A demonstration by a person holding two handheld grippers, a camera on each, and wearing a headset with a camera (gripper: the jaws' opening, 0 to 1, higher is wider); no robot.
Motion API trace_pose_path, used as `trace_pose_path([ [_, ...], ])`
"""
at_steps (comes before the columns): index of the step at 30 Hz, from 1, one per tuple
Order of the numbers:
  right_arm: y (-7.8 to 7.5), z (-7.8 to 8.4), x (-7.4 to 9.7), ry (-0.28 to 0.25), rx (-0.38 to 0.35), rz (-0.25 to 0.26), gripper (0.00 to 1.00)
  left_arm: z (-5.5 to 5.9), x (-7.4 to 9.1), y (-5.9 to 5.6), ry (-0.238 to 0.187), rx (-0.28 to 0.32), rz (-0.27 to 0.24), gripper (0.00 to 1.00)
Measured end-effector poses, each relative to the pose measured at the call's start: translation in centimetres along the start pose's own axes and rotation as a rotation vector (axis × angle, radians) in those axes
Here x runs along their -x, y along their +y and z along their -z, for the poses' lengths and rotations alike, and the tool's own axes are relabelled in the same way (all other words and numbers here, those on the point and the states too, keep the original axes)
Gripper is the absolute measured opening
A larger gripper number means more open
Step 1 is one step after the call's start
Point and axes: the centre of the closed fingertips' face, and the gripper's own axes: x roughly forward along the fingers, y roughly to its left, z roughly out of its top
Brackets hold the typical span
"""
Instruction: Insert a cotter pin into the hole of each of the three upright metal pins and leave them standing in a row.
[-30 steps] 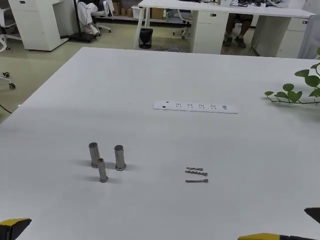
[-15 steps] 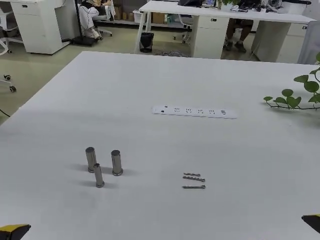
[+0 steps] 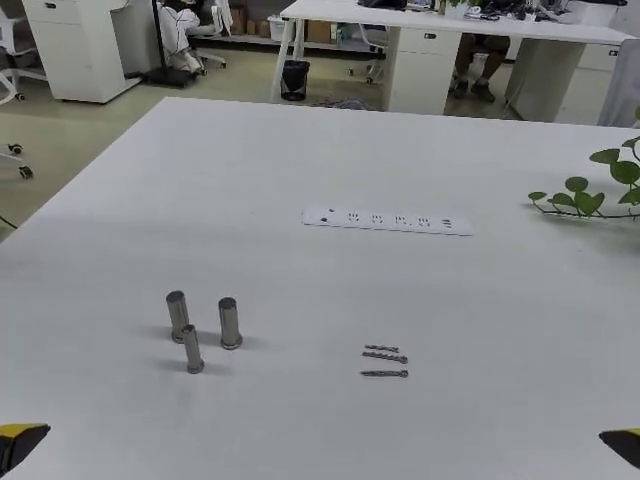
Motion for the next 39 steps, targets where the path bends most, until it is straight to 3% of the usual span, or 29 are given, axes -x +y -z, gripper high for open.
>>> trace_pose_path([
  [6,0.0,-0.3,-0.5,0.020,0.032,0.004,0.98,-1.1,-1.0,-0.7,-0.042,-0.004,0.041,0.99],
  [9,0.0,-0.6,-0.8,0.020,0.026,-0.005,0.98,-1.4,-1.8,-0.7,-0.044,-0.004,0.052,0.99],
  [21,-0.8,-0.8,-1.7,0.037,0.010,0.025,0.98,-3.9,-5.1,0.6,-0.072,-0.025,0.056,0.98],
  [28,-1.0,-0.3,-2.2,0.062,0.006,0.023,0.98,-5.0,-7.0,1.5,-0.075,-0.052,0.060,0.92],
  [34,-1.0,-0.1,-2.4,0.079,0.010,0.024,0.98,-5.7,-8.5,2.1,-0.086,-0.058,0.092,0.77],
  [39,-0.9,0.4,-2.5,0.092,0.002,0.021,0.98,-6.2,-9.5,3.1,-0.096,-0.092,0.078,0.70],
])
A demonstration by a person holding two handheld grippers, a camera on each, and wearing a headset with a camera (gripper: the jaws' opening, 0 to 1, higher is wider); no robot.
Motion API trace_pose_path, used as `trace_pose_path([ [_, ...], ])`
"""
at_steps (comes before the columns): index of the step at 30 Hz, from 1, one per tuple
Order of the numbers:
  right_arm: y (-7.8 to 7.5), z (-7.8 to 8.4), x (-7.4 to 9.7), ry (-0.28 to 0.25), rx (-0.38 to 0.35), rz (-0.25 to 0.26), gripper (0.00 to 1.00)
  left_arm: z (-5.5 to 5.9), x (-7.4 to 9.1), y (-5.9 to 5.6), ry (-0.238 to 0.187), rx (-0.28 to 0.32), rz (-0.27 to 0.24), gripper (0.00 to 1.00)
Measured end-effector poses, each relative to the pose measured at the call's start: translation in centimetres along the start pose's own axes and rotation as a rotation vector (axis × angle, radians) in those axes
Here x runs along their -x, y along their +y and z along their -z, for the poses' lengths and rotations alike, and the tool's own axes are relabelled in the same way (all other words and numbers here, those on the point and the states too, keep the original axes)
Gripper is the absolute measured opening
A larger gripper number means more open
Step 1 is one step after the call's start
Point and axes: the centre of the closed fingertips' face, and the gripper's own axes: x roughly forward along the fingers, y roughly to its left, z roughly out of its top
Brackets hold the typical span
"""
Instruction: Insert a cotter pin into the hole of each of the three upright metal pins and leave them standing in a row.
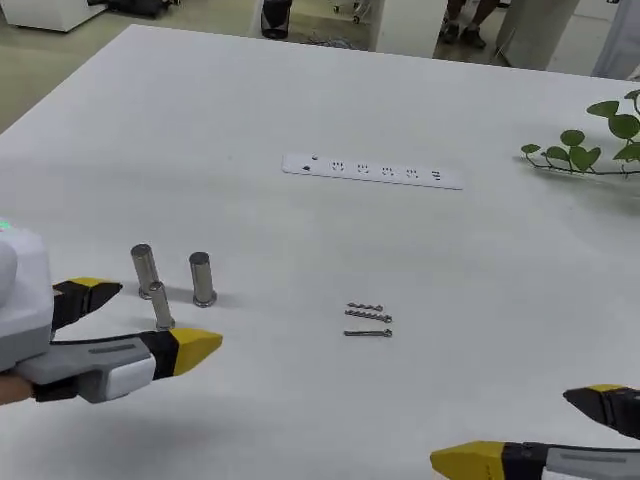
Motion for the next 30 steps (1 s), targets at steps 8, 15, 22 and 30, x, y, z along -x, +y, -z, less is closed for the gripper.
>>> trace_pose_path([
  [8,0.4,0.6,0.0,0.017,-0.006,-0.002,0.98,0.3,-1.3,1.2,0.012,-0.033,0.002,0.52],
  [15,0.1,0.3,0.3,0.017,-0.002,0.011,0.97,0.8,-2.3,2.3,0.032,-0.043,-0.013,0.37],
  [22,-0.2,0.3,0.6,0.014,-0.008,0.025,0.97,1.3,-3.0,2.8,0.044,-0.033,-0.018,0.25],
  [30,-0.1,0.0,0.6,0.005,-0.006,0.029,0.97,1.5,-3.6,3.1,0.043,-0.014,-0.027,0.15],
])
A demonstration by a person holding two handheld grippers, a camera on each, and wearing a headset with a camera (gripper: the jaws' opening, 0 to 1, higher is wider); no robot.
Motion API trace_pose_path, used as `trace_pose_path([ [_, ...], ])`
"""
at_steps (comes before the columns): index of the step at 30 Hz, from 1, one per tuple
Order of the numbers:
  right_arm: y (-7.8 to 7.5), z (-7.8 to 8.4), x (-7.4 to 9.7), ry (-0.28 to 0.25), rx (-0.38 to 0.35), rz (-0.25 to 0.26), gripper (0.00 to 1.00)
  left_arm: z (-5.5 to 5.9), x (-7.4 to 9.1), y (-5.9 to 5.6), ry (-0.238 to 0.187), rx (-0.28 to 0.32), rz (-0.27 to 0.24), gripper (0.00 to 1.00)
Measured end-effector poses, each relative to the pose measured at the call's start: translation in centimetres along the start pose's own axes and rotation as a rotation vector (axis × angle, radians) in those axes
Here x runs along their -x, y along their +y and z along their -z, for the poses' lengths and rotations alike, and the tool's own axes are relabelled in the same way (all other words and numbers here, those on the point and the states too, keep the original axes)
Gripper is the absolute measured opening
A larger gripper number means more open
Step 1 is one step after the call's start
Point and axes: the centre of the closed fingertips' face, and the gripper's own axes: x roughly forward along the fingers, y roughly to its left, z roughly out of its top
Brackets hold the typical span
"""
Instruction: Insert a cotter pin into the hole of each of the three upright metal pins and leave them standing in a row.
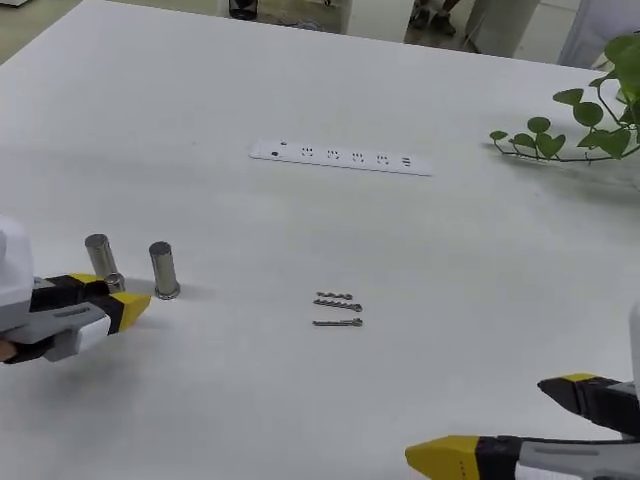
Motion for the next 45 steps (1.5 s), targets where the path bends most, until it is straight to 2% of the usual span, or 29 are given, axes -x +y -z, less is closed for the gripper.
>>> trace_pose_path([
  [5,0.1,-0.3,-0.1,0.001,0.023,0.000,0.97,0.1,-0.1,0.5,0.007,-0.007,-0.020,0.07],
  [8,0.1,-0.2,-0.2,0.005,0.030,-0.002,0.98,0.2,0.0,0.3,0.005,0.058,0.015,0.07],
  [10,0.2,-0.1,-0.3,0.009,0.034,-0.003,0.98,0.2,0.0,0.4,0.002,0.046,0.011,0.07],
  [11,0.2,0.0,-0.3,0.012,0.037,-0.005,0.98,0.2,0.1,0.4,0.002,0.016,0.013,0.06],
  [15,0.3,0.0,-0.4,0.015,0.037,-0.011,0.98,0.3,0.3,0.4,0.004,0.017,0.010,0.06],
  [18,0.3,0.0,-0.4,0.014,0.044,-0.012,0.97,0.5,0.6,0.3,0.014,-0.020,0.000,0.06],
  [23,0.3,-0.2,-0.4,0.006,0.044,-0.015,0.97,0.2,1.1,-0.1,-0.003,-0.017,-0.004,0.05],
  [28,0.5,-0.2,-0.3,-0.005,0.045,-0.018,0.97,-0.3,1.8,-1.4,-0.015,-0.045,-0.001,0.05],
  [34,0.9,-0.2,-0.1,-0.020,0.046,-0.025,0.97,-0.6,2.2,-3.4,-0.023,-0.042,0.023,0.05],
  [37,1.1,-0.3,0.1,-0.031,0.048,-0.030,0.97,-0.5,2.4,-4.7,-0.026,-0.042,0.039,0.05],
  [45,1.5,-0.5,0.7,-0.075,0.045,-0.046,0.97,0.2,3.0,-7.1,-0.001,-0.049,0.057,0.05],
])
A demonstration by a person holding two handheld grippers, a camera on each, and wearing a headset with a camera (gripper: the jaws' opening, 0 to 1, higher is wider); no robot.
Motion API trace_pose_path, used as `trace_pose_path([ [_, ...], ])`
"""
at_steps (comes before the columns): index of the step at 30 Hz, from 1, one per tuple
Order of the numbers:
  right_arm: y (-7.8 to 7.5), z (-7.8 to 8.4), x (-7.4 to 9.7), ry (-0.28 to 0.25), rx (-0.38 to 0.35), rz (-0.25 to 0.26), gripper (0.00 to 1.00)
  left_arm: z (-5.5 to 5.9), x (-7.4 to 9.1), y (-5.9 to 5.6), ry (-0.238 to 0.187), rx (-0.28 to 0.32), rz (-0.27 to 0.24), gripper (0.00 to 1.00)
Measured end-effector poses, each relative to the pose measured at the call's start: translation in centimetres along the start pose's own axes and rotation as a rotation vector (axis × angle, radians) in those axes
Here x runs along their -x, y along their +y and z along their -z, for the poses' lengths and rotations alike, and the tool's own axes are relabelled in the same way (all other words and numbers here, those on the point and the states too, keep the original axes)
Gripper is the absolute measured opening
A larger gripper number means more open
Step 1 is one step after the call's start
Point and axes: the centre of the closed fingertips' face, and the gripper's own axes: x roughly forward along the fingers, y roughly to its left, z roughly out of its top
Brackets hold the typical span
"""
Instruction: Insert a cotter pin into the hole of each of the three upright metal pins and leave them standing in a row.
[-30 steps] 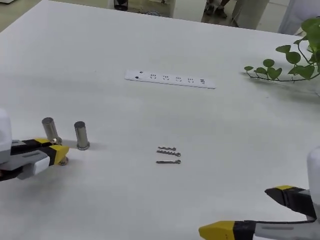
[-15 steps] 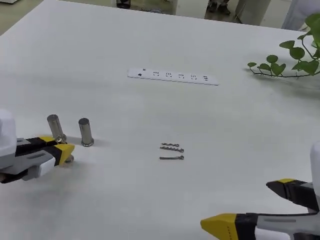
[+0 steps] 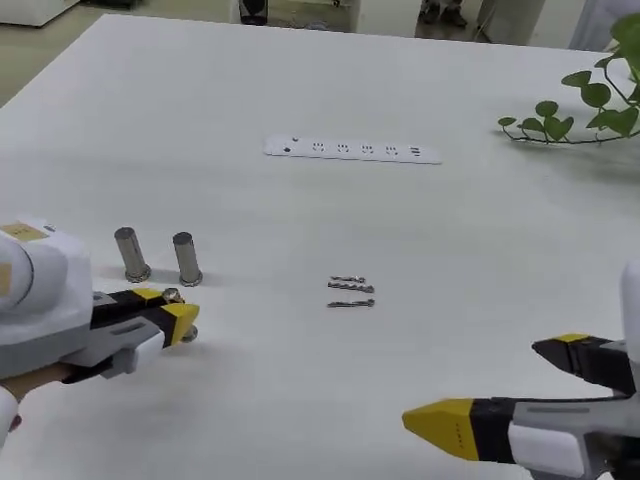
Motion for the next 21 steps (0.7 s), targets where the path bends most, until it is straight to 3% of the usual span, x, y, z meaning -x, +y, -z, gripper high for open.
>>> trace_pose_path([
  [12,0.6,0.6,0.5,-0.024,0.022,-0.023,0.97,0.6,0.5,-3.3,0.003,-0.006,-0.003,0.06],
  [16,0.7,0.9,0.7,-0.020,0.029,-0.029,0.97,0.9,0.5,-3.3,0.009,-0.002,-0.047,0.06],
  [21,0.7,1.1,1.1,-0.010,0.043,-0.033,0.97,1.6,0.2,-4.0,0.028,-0.028,-0.041,0.06],
])
